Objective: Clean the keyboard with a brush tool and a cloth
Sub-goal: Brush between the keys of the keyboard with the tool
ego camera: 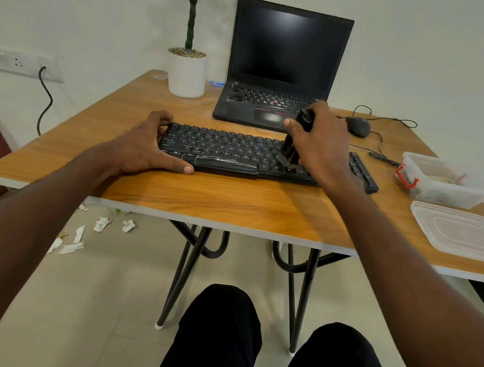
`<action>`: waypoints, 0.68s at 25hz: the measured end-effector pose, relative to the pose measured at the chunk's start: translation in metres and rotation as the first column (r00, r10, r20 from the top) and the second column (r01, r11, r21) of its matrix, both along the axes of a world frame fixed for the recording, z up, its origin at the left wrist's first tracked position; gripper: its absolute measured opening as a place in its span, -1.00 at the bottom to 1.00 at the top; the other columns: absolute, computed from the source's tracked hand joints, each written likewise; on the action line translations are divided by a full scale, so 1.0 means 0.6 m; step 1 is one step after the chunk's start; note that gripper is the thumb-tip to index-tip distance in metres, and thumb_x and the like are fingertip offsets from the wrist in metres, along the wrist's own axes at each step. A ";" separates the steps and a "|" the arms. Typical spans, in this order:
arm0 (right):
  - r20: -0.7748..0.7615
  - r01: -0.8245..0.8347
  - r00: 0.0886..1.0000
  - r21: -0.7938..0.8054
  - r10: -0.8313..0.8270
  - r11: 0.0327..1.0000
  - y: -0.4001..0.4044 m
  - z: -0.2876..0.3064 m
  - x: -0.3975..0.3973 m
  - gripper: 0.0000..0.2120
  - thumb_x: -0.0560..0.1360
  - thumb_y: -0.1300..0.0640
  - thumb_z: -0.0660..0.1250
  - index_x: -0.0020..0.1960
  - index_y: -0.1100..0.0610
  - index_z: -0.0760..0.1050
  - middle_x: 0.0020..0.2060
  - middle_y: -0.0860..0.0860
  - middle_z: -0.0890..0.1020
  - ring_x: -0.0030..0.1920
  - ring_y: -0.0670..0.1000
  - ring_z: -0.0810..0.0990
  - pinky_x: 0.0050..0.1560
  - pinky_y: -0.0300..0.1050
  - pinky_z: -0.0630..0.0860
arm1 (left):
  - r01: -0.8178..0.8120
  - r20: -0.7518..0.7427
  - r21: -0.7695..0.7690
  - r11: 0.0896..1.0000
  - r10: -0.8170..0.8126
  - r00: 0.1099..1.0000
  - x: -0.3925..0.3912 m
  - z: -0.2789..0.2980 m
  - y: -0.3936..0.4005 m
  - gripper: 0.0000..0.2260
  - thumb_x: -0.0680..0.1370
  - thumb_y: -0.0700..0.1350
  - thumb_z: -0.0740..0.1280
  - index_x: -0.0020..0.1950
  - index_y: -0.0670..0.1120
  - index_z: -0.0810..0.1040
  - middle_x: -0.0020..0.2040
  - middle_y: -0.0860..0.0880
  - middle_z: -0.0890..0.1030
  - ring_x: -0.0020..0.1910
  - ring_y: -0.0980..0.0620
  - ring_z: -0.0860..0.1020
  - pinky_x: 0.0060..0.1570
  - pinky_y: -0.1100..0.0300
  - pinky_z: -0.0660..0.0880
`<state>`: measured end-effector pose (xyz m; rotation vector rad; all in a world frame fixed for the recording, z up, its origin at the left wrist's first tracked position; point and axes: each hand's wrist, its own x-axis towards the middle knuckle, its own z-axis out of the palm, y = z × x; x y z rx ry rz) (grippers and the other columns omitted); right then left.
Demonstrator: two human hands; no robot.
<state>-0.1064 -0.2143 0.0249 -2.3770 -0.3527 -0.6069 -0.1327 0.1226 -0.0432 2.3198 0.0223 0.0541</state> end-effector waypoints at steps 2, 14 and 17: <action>-0.088 -0.012 0.996 -0.125 0.001 0.992 0.001 0.014 0.005 -0.64 0.61 -0.09 0.40 0.27 0.10 0.47 0.00 -0.02 0.60 0.03 0.01 0.64 0.04 0.01 0.67 | -0.002 0.002 0.003 1.000 0.002 1.000 -0.001 -0.001 0.001 0.34 -0.02 0.49 0.63 0.63 0.12 0.12 0.55 0.02 0.33 0.43 0.06 0.32 0.49 -0.03 0.33; 0.058 0.101 0.993 -0.024 -0.100 0.995 -0.010 0.003 -0.006 -0.61 0.60 -0.08 0.41 0.32 0.10 0.47 0.07 -0.03 0.62 0.06 -0.08 0.60 0.08 -0.15 0.59 | 0.001 0.004 0.012 1.000 -0.001 1.000 0.000 0.000 0.002 0.33 -0.01 0.50 0.63 0.63 0.14 0.12 0.55 0.01 0.34 0.43 0.05 0.33 0.51 -0.08 0.34; 0.053 -0.007 0.999 0.026 0.005 1.000 0.001 -0.018 -0.003 -0.63 0.56 -0.11 0.46 0.25 0.08 0.52 0.04 -0.05 0.65 0.03 -0.08 0.63 0.07 -0.05 0.66 | 0.005 0.001 0.013 1.000 -0.005 1.000 -0.001 -0.001 0.003 0.33 -0.01 0.51 0.63 0.62 0.15 0.12 0.55 0.03 0.35 0.43 0.05 0.34 0.50 -0.08 0.34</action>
